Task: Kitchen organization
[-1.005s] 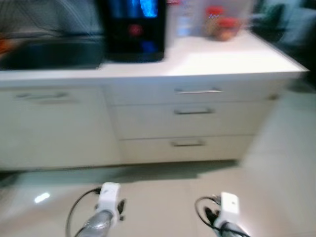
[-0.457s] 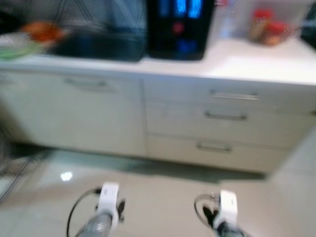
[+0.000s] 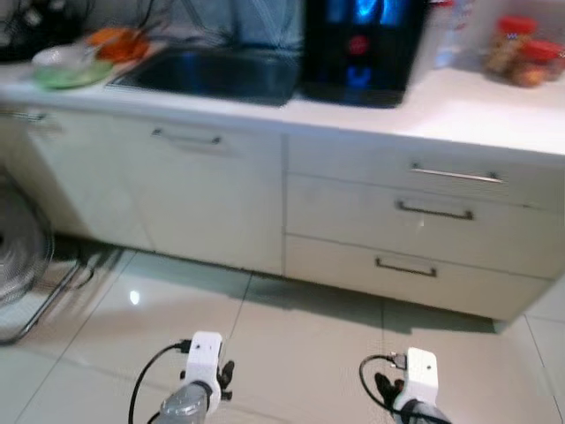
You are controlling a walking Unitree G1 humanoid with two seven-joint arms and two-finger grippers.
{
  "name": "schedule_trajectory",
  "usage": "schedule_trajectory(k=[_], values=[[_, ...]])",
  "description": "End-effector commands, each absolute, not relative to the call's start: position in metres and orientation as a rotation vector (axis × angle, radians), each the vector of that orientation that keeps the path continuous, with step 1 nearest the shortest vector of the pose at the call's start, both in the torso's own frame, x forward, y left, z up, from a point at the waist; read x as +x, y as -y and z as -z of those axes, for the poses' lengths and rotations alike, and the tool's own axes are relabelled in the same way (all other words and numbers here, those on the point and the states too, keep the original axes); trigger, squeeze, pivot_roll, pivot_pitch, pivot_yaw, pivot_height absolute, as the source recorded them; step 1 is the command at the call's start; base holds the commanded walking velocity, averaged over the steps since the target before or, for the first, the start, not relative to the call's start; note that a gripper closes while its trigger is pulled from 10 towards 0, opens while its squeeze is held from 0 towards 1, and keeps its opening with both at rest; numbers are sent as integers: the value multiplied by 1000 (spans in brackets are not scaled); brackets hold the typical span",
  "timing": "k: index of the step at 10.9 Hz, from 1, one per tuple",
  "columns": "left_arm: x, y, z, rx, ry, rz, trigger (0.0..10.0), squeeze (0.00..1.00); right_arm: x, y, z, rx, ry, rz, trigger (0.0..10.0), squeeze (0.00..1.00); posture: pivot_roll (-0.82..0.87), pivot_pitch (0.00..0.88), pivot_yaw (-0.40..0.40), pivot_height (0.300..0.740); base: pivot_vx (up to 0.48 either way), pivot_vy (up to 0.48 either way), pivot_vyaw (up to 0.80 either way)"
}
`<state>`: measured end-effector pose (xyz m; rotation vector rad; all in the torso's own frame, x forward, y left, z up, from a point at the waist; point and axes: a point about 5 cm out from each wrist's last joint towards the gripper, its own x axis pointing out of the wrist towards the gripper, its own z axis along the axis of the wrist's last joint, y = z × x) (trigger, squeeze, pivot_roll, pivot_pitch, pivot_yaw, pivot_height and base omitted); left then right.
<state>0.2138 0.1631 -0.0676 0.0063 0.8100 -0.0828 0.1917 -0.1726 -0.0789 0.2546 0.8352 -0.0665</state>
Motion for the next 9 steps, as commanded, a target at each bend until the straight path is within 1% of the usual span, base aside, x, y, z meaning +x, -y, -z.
schedule_trajectory(k=[1, 6, 7, 9], values=[[221, -165, 63, 9, -787, 75, 10000, 0, 197, 170, 76, 272, -817, 65, 10000, 0, 79, 1, 10, 740, 0, 480, 0], [238, -158, 43, 2, -690, 85, 10000, 0, 197, 169, 76, 277, -811, 57, 10000, 0, 81, 3, 9, 740, 0, 480, 0], [224, -164, 60, 4, -771, 69, 10000, 0, 197, 168, 76, 279, -810, 56, 10000, 0, 82, 4, 9, 740, 0, 480, 0], [216, -167, 66, 2, -812, 57, 10000, 0, 198, 168, 76, 280, -808, 55, 10000, 0, 86, 4, 6, 740, 0, 480, 0]])
